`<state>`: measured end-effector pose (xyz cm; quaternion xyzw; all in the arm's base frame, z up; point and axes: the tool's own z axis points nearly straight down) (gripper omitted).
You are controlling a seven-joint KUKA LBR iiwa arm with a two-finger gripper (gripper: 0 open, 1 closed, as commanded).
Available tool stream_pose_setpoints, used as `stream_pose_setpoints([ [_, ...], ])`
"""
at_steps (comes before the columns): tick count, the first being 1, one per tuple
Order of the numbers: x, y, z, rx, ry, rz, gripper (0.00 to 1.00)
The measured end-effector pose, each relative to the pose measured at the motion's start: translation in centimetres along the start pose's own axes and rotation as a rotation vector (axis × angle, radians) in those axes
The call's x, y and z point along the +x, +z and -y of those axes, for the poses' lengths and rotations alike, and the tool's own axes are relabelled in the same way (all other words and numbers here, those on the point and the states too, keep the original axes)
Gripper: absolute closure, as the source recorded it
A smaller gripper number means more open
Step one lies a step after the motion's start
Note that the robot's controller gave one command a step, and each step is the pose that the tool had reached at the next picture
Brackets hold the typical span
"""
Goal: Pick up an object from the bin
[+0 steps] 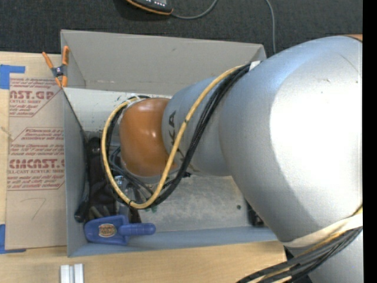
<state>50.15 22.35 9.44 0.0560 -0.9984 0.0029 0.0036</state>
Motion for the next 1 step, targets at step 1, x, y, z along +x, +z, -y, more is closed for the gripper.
stream_pose_setpoints([
  [1,-0.98,-6.94,3.88,-0.001,-0.114,0.006,1.0],
])
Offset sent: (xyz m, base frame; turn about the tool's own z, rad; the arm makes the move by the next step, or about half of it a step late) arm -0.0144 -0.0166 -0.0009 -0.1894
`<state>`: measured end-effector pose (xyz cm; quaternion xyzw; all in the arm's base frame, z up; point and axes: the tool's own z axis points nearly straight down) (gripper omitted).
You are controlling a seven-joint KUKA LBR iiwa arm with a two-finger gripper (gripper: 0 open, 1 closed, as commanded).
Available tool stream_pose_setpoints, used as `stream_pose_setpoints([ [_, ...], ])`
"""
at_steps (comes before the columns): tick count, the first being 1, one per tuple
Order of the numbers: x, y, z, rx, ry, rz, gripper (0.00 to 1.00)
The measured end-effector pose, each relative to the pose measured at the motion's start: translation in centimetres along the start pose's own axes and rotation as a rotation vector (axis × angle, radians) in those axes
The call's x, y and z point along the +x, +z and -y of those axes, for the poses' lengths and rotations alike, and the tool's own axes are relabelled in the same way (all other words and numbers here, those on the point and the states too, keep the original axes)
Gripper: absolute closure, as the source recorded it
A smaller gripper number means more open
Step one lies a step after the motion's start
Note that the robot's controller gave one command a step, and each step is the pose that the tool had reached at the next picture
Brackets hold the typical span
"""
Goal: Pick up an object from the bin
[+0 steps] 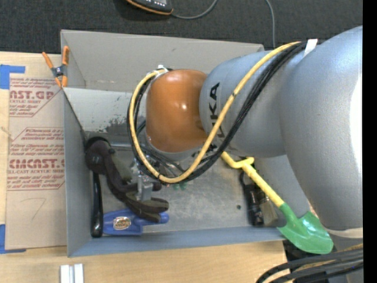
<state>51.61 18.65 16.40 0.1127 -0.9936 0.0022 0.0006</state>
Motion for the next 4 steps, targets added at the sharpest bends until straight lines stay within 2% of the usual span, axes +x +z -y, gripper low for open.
stream_pose_setpoints([
  [1,2.5,7.2,-2.9,-0.005,-0.077,-0.007,1.0],
  [2,2.2,-3.1,-1.7,-0.002,-0.055,0.0,1.0],
  [3,2.2,5.0,-2.3,-0.004,-0.147,-0.004,0.0],
  [4,2.2,6.6,-2.4,-0.004,-0.162,-0.008,0.0],
])
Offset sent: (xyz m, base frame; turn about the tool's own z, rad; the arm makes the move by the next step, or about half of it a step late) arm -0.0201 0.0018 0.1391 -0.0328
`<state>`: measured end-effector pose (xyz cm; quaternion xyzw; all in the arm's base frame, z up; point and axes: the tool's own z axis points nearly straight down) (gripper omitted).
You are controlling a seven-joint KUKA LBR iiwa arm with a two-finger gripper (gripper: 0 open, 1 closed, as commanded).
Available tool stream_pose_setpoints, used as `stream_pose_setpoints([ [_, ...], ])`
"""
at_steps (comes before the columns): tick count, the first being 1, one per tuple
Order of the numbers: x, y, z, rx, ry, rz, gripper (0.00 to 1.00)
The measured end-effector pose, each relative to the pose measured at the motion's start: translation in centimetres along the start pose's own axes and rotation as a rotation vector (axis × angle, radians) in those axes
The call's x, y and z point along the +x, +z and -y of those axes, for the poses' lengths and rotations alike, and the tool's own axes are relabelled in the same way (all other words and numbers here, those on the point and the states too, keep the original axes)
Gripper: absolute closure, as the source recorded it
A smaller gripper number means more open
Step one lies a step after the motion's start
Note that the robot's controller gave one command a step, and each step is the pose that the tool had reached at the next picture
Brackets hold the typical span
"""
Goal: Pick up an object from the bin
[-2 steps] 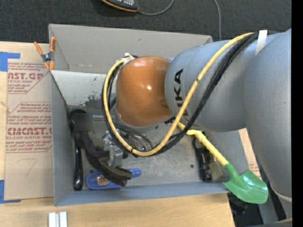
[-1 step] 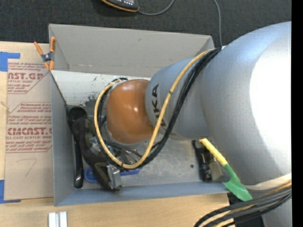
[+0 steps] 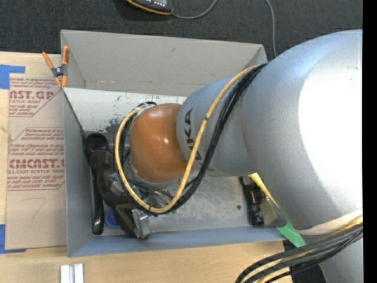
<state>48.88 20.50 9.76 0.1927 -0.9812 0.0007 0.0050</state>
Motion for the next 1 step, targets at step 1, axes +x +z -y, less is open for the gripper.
stream_pose_setpoints([
  [1,-0.06,1.47,1.07,-0.002,-0.079,0.008,0.0],
])
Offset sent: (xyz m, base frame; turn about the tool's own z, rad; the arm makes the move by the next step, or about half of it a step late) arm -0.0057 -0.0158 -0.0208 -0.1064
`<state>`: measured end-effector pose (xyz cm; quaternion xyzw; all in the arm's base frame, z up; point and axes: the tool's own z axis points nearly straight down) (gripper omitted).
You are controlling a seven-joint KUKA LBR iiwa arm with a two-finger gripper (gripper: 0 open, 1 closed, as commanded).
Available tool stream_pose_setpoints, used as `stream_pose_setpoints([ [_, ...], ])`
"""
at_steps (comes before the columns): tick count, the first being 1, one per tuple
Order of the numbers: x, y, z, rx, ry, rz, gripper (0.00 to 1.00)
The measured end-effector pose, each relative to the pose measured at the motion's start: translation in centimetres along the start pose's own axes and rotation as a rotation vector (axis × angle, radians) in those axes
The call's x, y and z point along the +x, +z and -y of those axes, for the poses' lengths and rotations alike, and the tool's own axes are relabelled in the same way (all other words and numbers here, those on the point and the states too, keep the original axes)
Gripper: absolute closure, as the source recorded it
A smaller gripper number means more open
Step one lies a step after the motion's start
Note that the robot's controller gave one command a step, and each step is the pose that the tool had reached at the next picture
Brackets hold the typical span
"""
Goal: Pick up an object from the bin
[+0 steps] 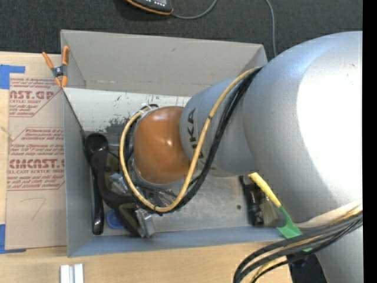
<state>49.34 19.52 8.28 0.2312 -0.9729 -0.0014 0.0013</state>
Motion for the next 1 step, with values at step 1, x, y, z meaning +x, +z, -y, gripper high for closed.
stream_pose_setpoints([
  [1,0.37,-0.15,-0.17,-0.001,-0.026,0.019,1.0],
])
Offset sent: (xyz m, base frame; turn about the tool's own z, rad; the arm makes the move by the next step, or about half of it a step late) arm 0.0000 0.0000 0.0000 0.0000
